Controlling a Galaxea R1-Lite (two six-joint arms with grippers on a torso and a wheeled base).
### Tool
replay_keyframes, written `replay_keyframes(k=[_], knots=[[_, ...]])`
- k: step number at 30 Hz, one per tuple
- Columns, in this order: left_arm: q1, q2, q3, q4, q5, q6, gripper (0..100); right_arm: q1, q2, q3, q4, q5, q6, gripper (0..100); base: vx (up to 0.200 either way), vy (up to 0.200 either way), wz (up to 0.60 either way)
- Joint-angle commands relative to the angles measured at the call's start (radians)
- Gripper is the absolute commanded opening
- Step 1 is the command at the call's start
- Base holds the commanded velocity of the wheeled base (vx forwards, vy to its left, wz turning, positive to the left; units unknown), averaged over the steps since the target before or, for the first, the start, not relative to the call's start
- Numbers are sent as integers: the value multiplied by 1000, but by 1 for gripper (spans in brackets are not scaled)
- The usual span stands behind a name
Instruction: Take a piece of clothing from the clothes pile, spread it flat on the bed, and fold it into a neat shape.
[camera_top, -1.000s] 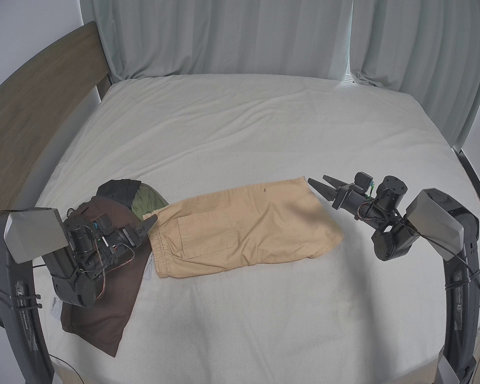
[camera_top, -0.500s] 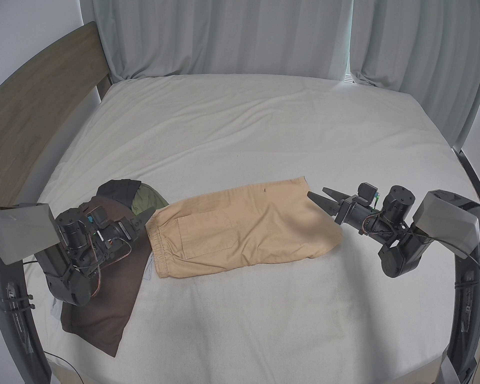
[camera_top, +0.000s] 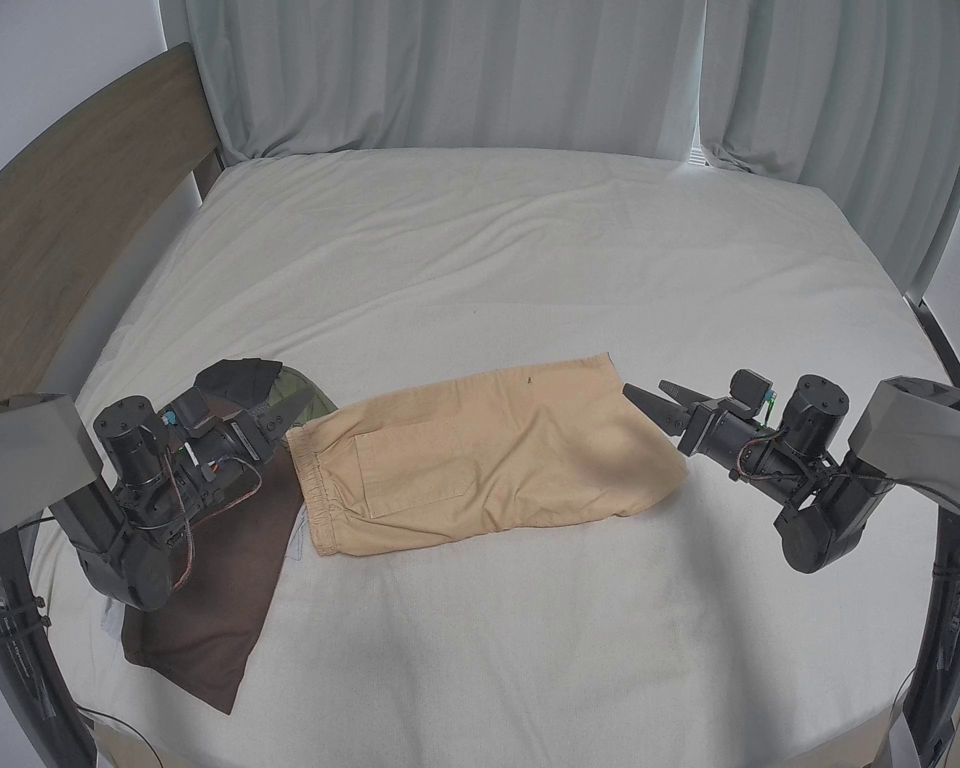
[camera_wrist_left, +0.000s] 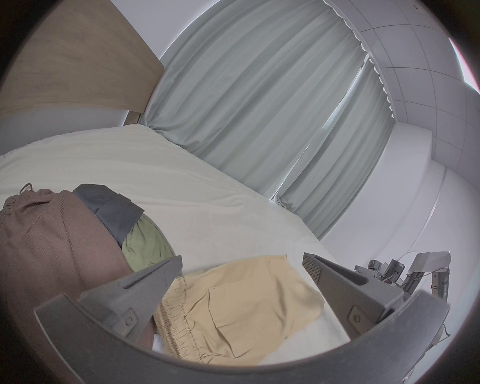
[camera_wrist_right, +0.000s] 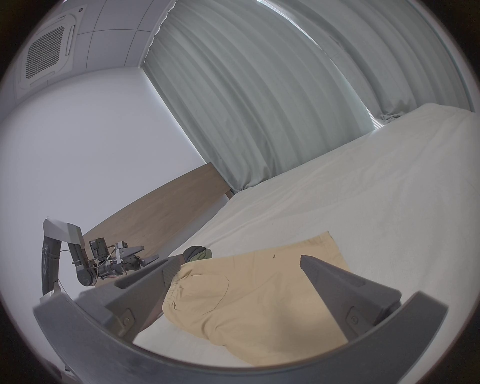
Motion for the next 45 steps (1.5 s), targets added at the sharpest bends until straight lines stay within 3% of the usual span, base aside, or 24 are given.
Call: replay_keyframes(k=[1, 18, 25, 35, 45], knots=[[-3, -25, 3, -2, 0, -1, 100, 3, -40, 22, 1, -3, 1, 100, 0, 0, 0], [5, -42, 7, -2, -27, 6, 100, 9, -38, 26, 1, -4, -2, 100, 0, 0, 0], [5, -42, 18, -2, -29, 63, 100, 30, -26, 28, 1, -41, 2, 100, 0, 0, 0], [3, -49, 40, -1, -32, 80, 100, 30, 6, 51, 2, -44, 1, 100, 0, 0, 0], [6, -40, 53, -1, -57, 181, 100, 16, 60, 56, 2, -46, 1, 100, 0, 0, 0]])
